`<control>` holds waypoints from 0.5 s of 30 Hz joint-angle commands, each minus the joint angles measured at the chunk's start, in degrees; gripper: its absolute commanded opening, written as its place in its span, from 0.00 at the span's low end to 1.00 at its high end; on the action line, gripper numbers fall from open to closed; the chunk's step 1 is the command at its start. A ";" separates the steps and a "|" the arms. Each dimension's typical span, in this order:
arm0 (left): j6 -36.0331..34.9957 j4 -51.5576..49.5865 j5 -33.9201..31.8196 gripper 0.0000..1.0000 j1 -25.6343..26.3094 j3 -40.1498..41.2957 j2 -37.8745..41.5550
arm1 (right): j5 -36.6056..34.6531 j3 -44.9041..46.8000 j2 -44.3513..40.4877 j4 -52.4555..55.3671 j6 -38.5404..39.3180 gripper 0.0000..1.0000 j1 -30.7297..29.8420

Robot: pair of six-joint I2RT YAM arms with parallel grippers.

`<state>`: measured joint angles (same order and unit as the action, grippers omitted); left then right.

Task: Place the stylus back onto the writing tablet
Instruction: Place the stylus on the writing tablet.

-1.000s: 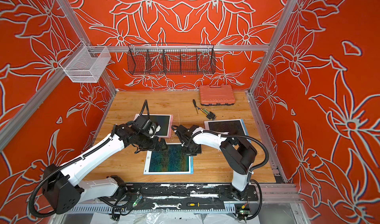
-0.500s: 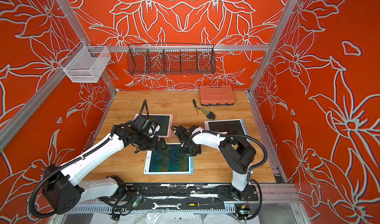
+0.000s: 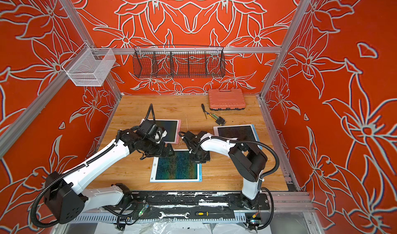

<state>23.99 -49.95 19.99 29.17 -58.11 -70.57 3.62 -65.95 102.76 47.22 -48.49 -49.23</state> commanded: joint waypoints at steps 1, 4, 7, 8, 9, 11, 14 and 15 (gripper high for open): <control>-0.79 -0.28 0.67 0.97 -0.43 0.45 0.65 | -0.54 -1.37 0.47 0.93 -1.31 0.20 -0.36; -0.80 -0.28 0.67 0.97 -0.43 0.54 0.69 | -0.71 -1.54 0.25 1.11 -1.30 0.19 -0.34; -0.76 -0.31 0.81 0.97 -0.43 0.54 0.78 | -0.76 -1.80 -0.02 1.38 -1.34 0.18 -0.37; -0.75 -0.31 0.76 0.97 -0.43 0.59 0.78 | -0.81 -2.02 -0.10 1.40 -1.32 0.18 -0.35; -0.77 -0.25 0.77 0.97 -0.43 0.63 0.84 | -0.84 -2.23 -0.18 1.59 -1.31 0.18 -0.34; -0.72 -0.29 0.81 0.97 -0.43 0.76 0.81 | -0.99 -2.95 -0.38 1.97 -1.24 0.18 -0.34; -0.62 -0.27 0.79 0.97 -0.44 0.85 1.04 | -1.46 -3.86 -0.63 2.58 -1.18 0.18 -0.34; -0.60 -0.37 0.81 0.97 -0.51 0.89 1.12 | -1.59 -4.09 -0.65 2.71 -1.13 0.18 -0.39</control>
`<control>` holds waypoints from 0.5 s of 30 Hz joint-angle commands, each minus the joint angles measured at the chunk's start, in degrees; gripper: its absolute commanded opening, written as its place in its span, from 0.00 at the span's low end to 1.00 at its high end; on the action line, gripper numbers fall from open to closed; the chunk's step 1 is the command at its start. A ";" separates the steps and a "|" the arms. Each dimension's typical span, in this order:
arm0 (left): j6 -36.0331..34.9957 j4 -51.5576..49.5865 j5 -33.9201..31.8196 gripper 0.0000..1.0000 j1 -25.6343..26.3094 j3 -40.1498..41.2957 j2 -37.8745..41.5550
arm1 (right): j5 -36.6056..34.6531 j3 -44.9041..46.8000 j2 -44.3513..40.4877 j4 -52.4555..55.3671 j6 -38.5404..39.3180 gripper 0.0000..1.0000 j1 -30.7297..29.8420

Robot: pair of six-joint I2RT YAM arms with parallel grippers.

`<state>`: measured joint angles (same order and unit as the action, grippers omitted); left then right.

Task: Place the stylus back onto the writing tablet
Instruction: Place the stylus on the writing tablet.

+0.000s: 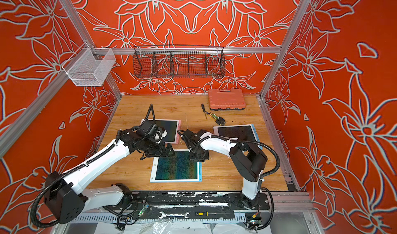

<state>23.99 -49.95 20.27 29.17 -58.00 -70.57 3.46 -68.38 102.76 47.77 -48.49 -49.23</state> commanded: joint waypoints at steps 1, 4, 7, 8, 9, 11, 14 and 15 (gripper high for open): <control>-0.61 -0.39 0.50 0.97 -0.52 0.95 1.16 | -1.52 -2.05 -0.61 2.47 -1.17 0.17 -0.34; -0.27 -0.34 0.38 0.97 -0.60 1.61 1.81 | -2.04 -2.64 -0.26 3.54 -1.27 0.16 -0.40; 0.05 -0.28 0.82 0.97 -1.17 2.26 2.44 | -2.08 -2.46 -0.15 4.23 -1.77 0.15 -0.38; 0.13 -0.26 1.03 0.97 -1.38 2.49 2.66 | -2.04 -2.29 -0.04 4.35 -1.96 0.15 -0.34; 0.12 -0.28 1.14 0.97 -1.59 2.61 2.83 | -1.94 -2.13 0.04 4.51 -2.08 0.15 -0.34; 0.13 -0.30 1.26 0.97 -1.90 2.71 2.96 | -1.55 -1.81 0.33 4.45 -2.30 0.14 -0.36; 0.18 -0.35 1.61 0.97 -2.10 2.80 3.03 | -1.21 -1.19 0.30 4.07 -2.64 0.13 -0.34; 0.12 -0.30 1.66 0.97 -2.18 2.89 2.94 | -1.27 -0.97 0.25 3.87 -2.72 0.13 -0.38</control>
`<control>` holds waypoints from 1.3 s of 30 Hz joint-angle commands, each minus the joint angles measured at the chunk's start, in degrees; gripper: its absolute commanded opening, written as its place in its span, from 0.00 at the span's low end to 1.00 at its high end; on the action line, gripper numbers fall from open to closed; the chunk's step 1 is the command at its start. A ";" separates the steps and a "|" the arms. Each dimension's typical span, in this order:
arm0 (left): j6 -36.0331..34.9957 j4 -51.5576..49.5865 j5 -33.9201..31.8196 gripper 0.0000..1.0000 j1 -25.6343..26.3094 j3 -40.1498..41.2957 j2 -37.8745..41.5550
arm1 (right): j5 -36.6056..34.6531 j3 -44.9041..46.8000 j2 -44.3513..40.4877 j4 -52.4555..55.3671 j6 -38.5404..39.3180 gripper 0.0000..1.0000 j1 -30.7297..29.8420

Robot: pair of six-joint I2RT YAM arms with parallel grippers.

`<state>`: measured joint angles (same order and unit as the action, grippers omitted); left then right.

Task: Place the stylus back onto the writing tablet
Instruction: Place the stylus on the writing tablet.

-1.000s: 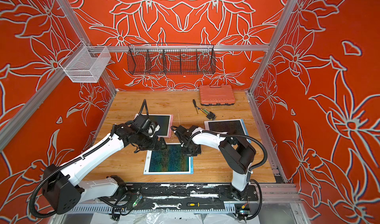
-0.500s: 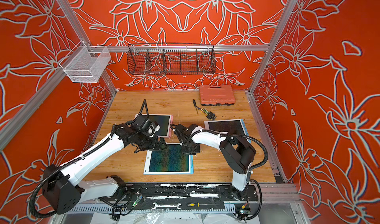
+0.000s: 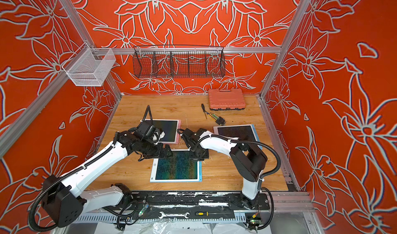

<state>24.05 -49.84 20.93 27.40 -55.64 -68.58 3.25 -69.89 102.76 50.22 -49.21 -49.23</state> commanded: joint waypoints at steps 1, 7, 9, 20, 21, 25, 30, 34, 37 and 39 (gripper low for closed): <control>-0.02 -0.38 1.05 0.97 -0.46 0.51 0.90 | -0.99 0.71 0.25 1.38 -1.94 0.12 -0.35; -0.28 -0.34 1.39 0.97 -0.50 0.29 0.51 | -0.51 1.85 0.42 1.07 -2.02 0.10 -0.34; -0.31 -0.29 1.33 0.97 -0.60 0.27 0.45 | -0.37 2.15 0.40 1.05 -2.09 0.09 -0.34; -0.50 -0.14 1.49 0.97 -0.85 0.35 0.20 | 0.24 3.09 1.04 0.21 -2.01 0.08 -0.35; -0.49 -0.13 1.48 0.97 -0.85 0.35 0.23 | 0.31 3.13 1.08 0.12 -1.86 0.08 -0.37; -0.44 -0.14 1.48 0.97 -0.94 0.44 0.31 | 0.32 3.00 1.37 -0.15 -1.94 0.07 -0.34; -0.59 -0.19 1.48 0.97 -1.02 0.51 0.44 | 0.28 3.17 1.72 -0.32 -1.89 0.06 -0.41; -0.56 -0.24 1.58 0.97 -1.06 0.52 0.43 | 0.28 3.59 1.92 -0.38 -1.90 0.06 -0.39; -0.59 -0.16 1.60 0.97 -1.12 0.44 0.39 | 0.43 4.05 2.08 -0.68 -1.96 0.05 -0.34; -0.52 -0.09 1.66 0.97 -1.12 0.43 0.41 | 0.53 4.25 2.27 -0.83 -1.95 0.05 -0.34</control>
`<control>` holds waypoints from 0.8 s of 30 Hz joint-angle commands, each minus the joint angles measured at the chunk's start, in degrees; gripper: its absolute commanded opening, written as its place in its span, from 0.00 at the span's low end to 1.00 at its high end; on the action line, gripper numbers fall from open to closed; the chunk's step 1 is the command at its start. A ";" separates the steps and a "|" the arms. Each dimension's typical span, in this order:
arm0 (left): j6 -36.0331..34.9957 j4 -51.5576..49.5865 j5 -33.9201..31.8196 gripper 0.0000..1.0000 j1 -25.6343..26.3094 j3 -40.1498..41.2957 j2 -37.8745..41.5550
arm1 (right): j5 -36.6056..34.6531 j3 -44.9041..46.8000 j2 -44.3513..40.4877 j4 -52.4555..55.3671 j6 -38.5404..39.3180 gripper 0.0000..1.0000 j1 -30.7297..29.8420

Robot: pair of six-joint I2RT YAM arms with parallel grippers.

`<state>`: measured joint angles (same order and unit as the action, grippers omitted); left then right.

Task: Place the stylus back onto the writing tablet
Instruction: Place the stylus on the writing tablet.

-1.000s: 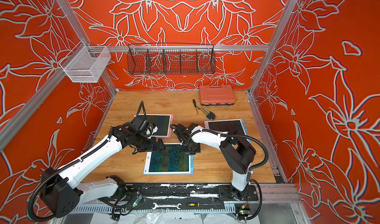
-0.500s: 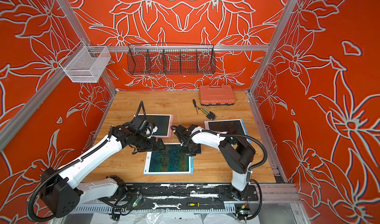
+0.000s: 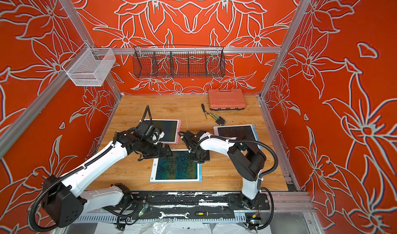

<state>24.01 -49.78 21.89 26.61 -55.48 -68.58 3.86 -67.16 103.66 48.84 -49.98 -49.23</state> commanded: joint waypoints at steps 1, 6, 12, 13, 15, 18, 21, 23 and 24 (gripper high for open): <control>-0.59 -0.23 0.75 0.97 -0.33 0.29 0.44 | -0.06 1.59 1.46 0.43 -1.27 0.05 -0.34; -0.62 -0.07 0.73 0.97 -0.33 0.31 0.38 | 0.03 1.94 1.77 -0.04 -1.29 0.05 -0.34; -0.63 -0.25 0.70 0.97 -0.42 0.19 0.29 | 1.02 2.64 2.70 -1.53 -1.60 0.02 -0.36; -0.66 -0.31 0.70 0.97 -0.42 0.20 0.29 | 1.26 2.81 2.89 -1.84 -1.71 0.01 -0.34; -0.80 -0.32 0.63 0.97 -0.42 0.20 0.32 | 1.41 3.16 3.17 -2.31 -1.88 0.00 -0.36; -0.88 -0.35 0.63 0.97 -0.51 0.00 0.26 | 1.61 3.52 3.88 -2.24 -2.08 0.00 -0.39; -0.94 -0.36 0.70 0.97 -0.56 -0.06 0.06 | 1.52 3.30 4.93 -1.14 -2.48 0.00 -0.40; -1.02 -0.48 0.71 0.97 -0.60 -0.15 -0.06 | 1.68 3.43 5.38 -0.85 -2.92 0.00 -0.34; -1.09 -0.44 0.70 0.97 -0.60 -0.24 -0.08 | 1.76 3.60 5.50 -0.71 -3.31 0.00 -0.37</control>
<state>23.94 -49.78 22.15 26.55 -55.48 -68.58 4.73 -66.70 103.98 48.14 -51.03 -49.21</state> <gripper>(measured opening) 0.973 0.048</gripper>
